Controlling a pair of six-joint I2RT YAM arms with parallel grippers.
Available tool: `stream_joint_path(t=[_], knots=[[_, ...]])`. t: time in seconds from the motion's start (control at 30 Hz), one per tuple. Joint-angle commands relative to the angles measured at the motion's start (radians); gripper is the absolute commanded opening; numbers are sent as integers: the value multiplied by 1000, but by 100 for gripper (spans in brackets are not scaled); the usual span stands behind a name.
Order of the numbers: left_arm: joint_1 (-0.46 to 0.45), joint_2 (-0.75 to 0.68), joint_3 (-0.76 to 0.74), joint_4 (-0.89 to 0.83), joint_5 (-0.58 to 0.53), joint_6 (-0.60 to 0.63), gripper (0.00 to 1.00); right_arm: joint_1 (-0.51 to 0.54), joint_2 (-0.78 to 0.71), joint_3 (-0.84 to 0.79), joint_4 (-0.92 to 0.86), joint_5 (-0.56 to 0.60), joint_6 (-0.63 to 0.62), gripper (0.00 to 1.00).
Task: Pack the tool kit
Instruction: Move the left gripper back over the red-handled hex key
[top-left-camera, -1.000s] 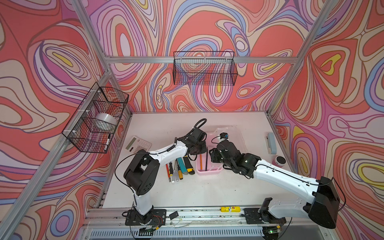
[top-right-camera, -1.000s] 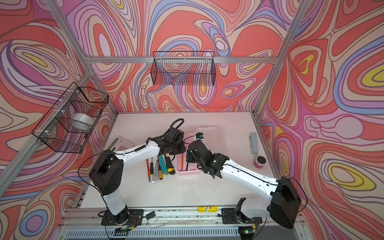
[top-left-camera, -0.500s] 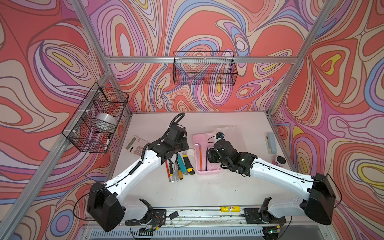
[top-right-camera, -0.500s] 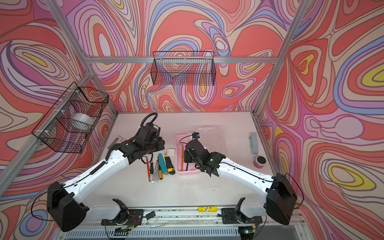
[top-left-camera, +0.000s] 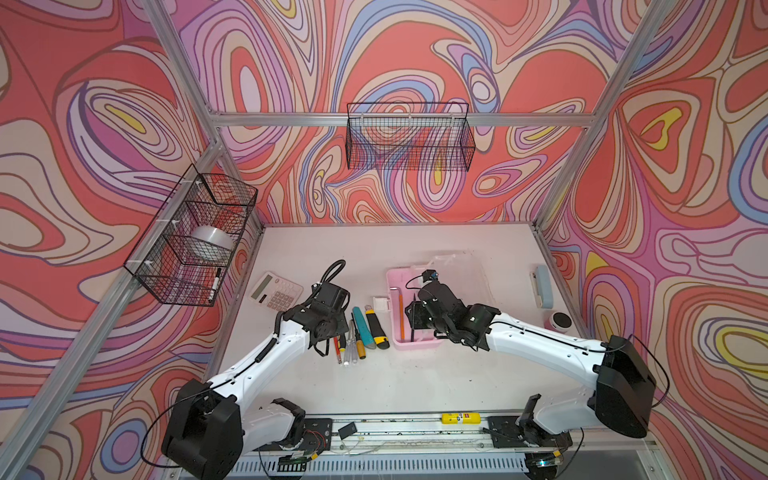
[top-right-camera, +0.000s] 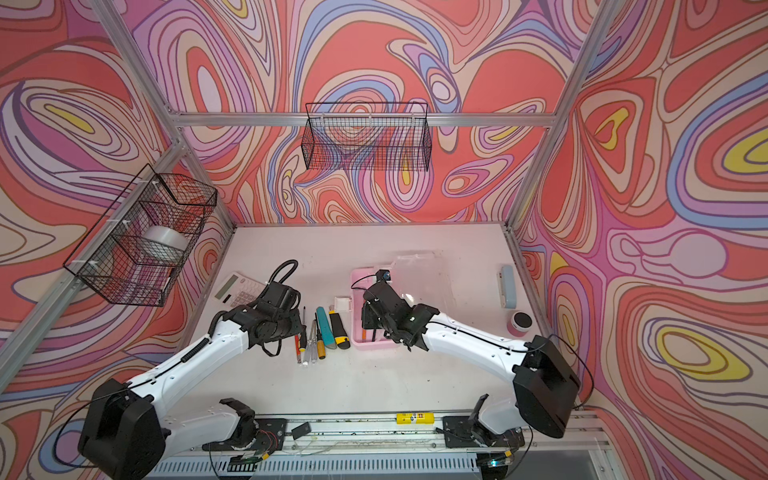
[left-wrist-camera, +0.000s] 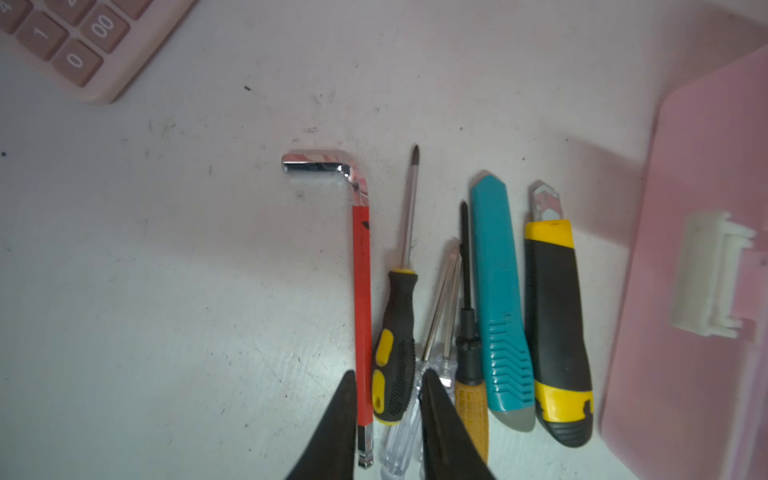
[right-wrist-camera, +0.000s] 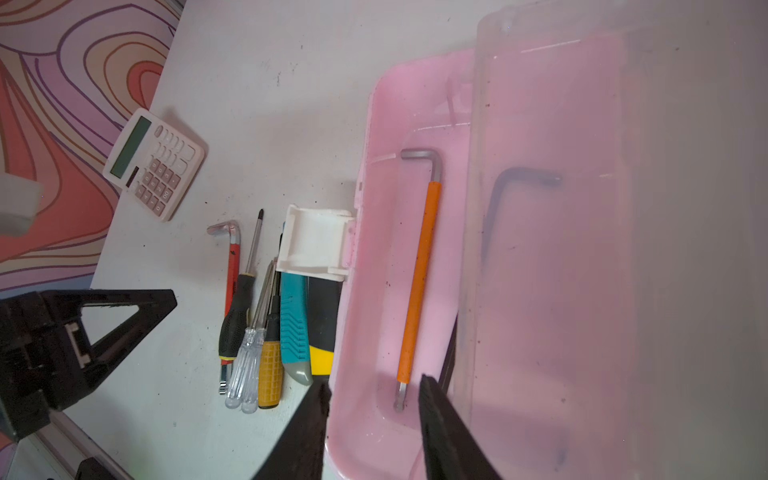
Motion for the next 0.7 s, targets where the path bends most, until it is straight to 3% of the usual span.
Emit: stream_joint_path(t=[0.0,0.67], knots=[[25,14,-29,39,5,-14,30,6,12,17,16,-16,7,39],[91,198,-44,200,54,28,28,8,-2,-2,31,-5,34,37]])
